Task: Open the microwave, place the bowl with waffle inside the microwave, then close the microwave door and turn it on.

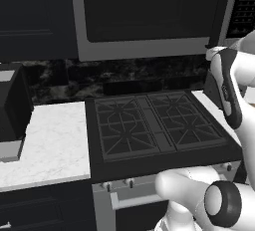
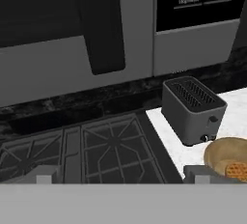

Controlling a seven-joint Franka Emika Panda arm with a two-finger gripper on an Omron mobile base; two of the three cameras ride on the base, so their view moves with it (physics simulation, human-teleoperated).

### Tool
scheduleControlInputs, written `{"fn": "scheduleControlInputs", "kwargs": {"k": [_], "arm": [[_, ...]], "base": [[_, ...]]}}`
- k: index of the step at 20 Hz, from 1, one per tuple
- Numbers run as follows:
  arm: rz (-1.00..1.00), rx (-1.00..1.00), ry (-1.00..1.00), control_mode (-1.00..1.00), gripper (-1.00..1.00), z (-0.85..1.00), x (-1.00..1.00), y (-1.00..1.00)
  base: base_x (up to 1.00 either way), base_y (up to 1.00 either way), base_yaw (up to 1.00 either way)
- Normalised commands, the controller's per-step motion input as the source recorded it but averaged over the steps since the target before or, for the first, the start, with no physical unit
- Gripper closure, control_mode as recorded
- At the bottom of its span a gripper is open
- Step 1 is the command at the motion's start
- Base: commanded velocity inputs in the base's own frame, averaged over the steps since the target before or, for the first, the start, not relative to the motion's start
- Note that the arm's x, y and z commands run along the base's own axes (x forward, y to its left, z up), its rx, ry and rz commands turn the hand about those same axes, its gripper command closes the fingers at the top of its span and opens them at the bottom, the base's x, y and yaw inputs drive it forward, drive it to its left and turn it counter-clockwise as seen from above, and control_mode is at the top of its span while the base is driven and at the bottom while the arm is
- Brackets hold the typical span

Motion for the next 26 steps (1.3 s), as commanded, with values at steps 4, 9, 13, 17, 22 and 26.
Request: {"fn": "scheduleControlInputs", "kwargs": {"k": [4,9,13,17,22,26], "arm": [[0.0,0.0,-0.14,-1.0,-1.0,0.53,0.09,-0.25],[0.0,0.0,-0.04,-1.0,-1.0,0.58,0.1,-0.2],[0.0,0.0,-0.02,-1.0,-1.0,0.47,0.23,-0.03],[0.07,0.0,-0.08,-1.0,-1.0,0.13,0.38,0.0],[0.07,0.0,-0.03,-1.0,-1.0,0.0,0.51,0.0],[0.03,0.0,-0.02,-1.0,-1.0,0.0,0.39,0.0]], "base": [[0.0,0.0,0.0],[0.0,0.0,0.0],[0.0,0.0,0.0],[0.0,0.0,0.0],[0.0,0.0,0.0],[0.0,0.0,0.0]]}}
